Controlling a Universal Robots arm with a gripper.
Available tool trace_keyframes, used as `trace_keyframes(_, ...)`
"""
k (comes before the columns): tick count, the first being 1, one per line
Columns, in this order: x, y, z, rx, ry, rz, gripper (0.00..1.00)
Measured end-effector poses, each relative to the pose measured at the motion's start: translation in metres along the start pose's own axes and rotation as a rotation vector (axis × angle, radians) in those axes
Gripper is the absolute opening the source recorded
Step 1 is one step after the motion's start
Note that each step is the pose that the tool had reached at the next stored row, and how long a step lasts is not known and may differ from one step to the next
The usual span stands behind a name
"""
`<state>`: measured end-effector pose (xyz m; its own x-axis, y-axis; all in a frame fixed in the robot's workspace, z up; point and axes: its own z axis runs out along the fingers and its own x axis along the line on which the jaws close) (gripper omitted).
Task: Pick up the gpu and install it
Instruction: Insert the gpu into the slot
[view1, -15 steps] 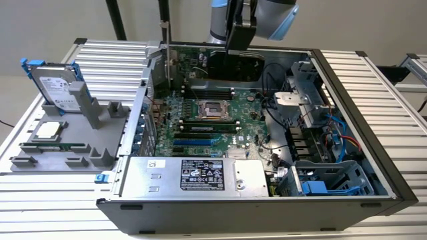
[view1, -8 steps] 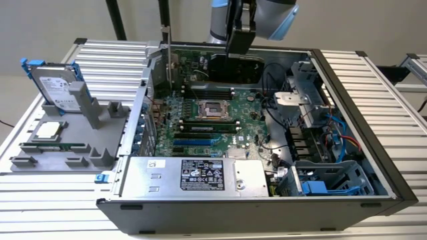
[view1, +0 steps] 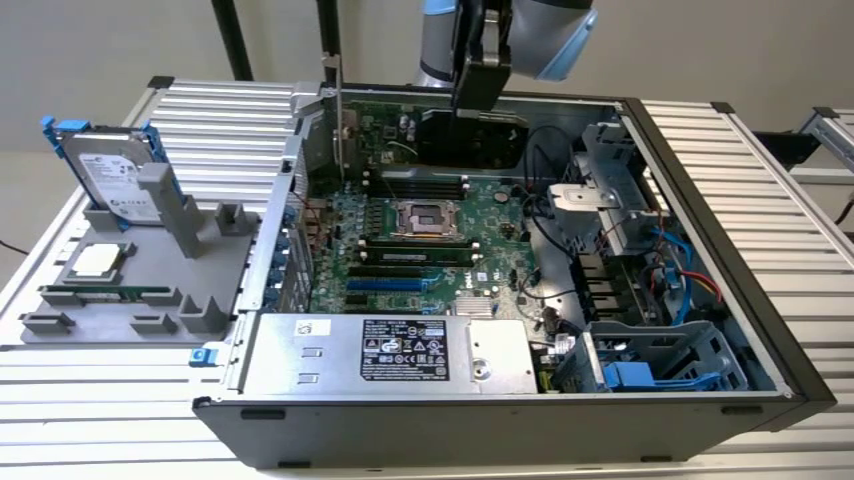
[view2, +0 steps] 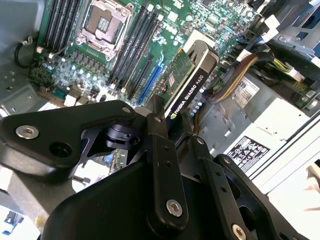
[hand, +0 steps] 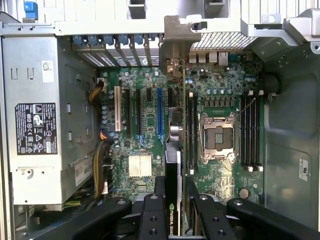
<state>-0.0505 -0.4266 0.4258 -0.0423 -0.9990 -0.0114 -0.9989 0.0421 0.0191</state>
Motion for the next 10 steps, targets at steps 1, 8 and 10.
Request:
trace_keyframes(1, 0.0000, 0.0000, 0.0003, 0.0000, 0.0001, 0.000, 0.00)
trace_keyframes(8, -0.0001, 0.0000, 0.0030, 0.0015, 0.0011, 0.000, 0.00)
trace_keyframes(10, -0.0002, 0.0000, 0.0039, 0.0038, 0.0011, 0.000, 0.00)
